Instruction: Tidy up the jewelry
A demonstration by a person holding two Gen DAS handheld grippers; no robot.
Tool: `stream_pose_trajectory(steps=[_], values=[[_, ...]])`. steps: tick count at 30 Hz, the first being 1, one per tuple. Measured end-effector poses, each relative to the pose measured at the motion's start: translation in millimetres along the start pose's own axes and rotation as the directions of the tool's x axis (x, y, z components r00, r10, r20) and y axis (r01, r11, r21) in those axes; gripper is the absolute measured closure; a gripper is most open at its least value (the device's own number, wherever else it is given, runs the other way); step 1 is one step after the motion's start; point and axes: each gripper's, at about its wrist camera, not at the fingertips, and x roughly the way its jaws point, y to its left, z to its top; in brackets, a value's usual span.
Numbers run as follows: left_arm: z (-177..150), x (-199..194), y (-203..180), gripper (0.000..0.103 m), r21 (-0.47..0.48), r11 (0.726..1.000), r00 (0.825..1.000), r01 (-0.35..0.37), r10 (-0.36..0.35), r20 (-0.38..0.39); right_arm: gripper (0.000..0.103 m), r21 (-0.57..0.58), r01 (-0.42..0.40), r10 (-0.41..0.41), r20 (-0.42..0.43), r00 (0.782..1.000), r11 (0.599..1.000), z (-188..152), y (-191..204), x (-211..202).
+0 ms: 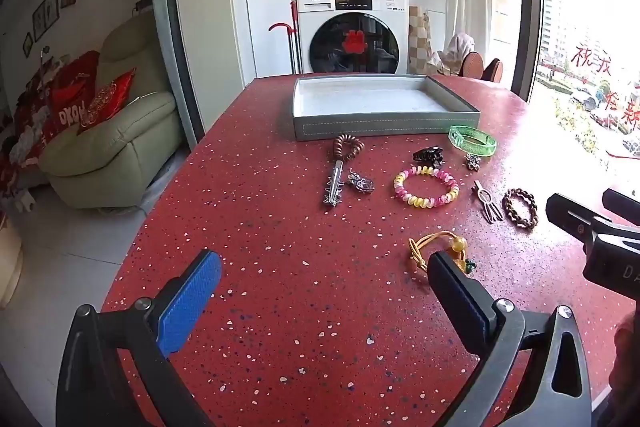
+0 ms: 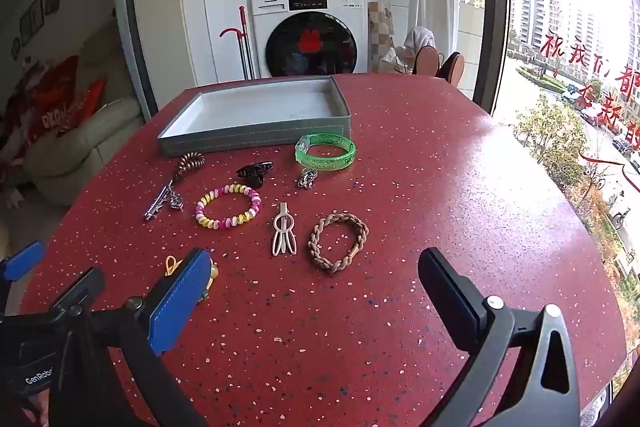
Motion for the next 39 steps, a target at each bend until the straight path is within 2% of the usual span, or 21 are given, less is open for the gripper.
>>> stream_pose_trajectory(steps=[4,8,13,39], values=[[-1,-4,2,0.000,-0.006,1.000,1.000,0.003,-0.003,0.005,0.000,-0.004,0.002,-0.002,0.000,1.000,1.000,0,0,1],[-2,-13,-11,0.000,0.034,0.999,0.999,-0.015,0.014,0.031,0.000,0.002,-0.003,0.003,0.002,1.000,1.000,-1,0,0],[0,-8,-3,0.000,0.013,1.000,1.000,0.002,-0.002,0.004,0.000,0.001,-0.012,0.012,0.010,1.000,1.000,-2,0,-1],[0,-8,-2,0.000,-0.001,1.000,1.000,-0.005,0.005,0.012,0.000,0.005,-0.015,0.015,0.014,1.000,1.000,1,0,-2]])
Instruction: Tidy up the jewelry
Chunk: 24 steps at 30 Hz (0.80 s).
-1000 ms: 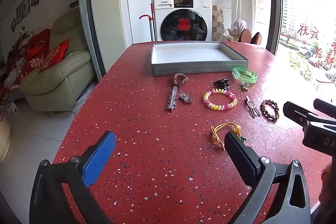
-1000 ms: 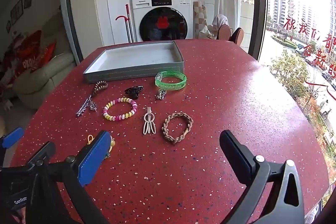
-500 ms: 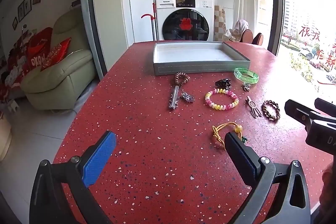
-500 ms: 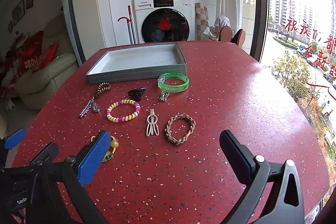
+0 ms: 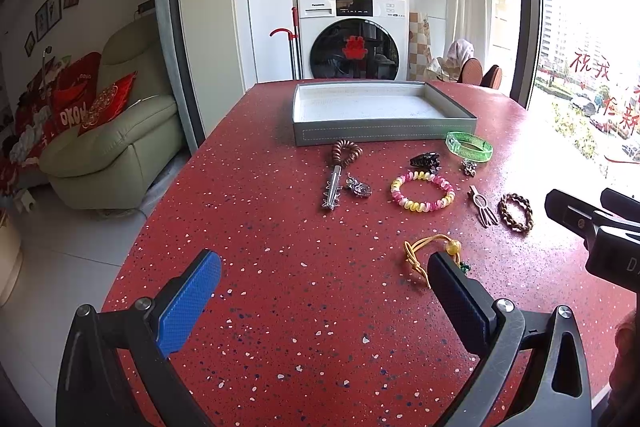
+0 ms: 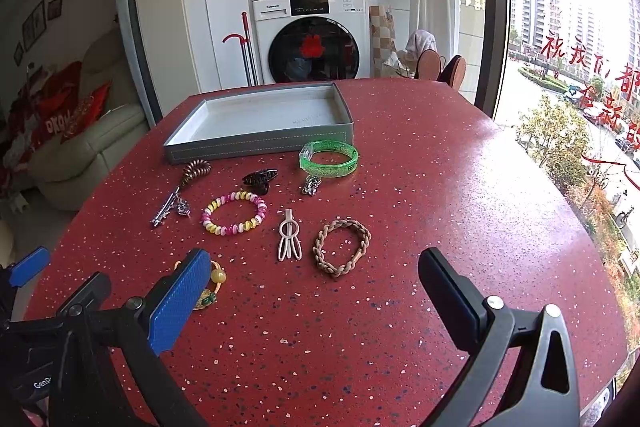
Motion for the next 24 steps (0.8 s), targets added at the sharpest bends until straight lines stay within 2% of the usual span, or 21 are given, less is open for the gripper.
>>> stream_pose_trajectory(steps=[24], values=[[4.0,1.9,1.6,0.000,-0.008,1.000,1.000,0.002,-0.002,0.001,0.000,0.004,-0.007,0.007,-0.005,1.000,1.000,1.9,1.0,0.3]])
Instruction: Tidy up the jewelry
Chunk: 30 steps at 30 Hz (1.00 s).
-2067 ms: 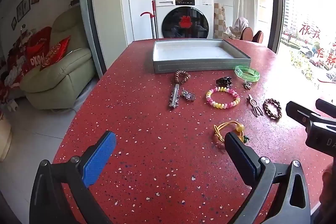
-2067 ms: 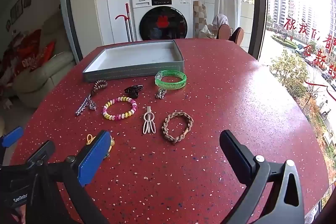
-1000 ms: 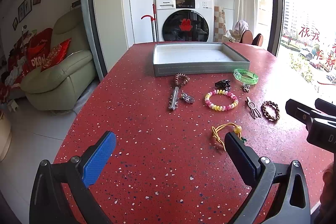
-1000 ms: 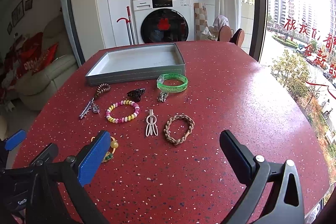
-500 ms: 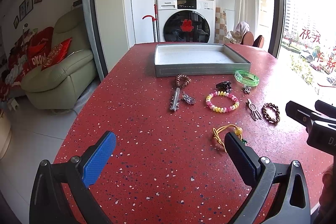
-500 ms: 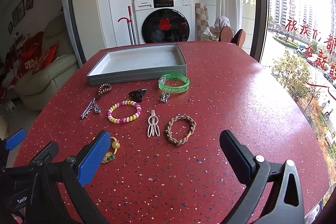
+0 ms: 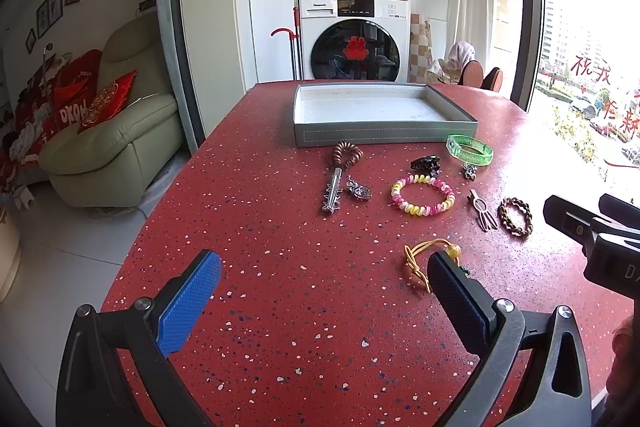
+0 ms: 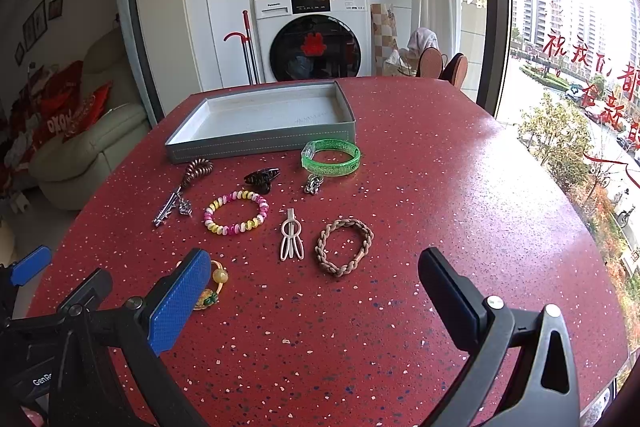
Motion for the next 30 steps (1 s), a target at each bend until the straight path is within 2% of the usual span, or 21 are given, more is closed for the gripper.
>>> stream_pose_trajectory(steps=[30], values=[[-2.5,7.4,2.8,0.000,-0.011,1.000,1.000,0.000,0.000,-0.014,0.000,0.010,-0.002,0.002,-0.002,1.000,1.000,-0.5,-1.8,1.9]])
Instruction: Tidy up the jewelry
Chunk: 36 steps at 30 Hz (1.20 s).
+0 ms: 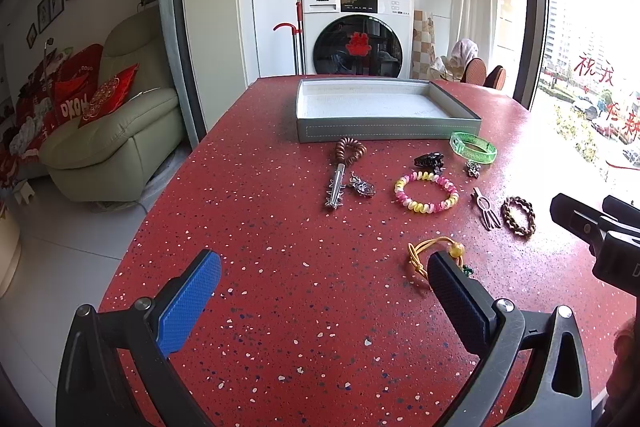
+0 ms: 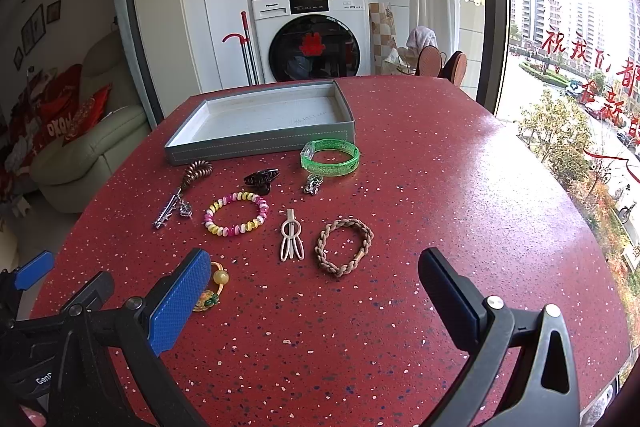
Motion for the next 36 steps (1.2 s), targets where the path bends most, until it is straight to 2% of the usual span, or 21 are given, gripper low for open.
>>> stream_pose_trajectory(steps=[36], values=[[-1.9,2.4,-0.2,0.000,0.001,1.000,1.000,-0.002,0.002,-0.004,0.000,0.006,-0.011,0.011,-0.002,1.000,1.000,1.1,3.6,1.0]])
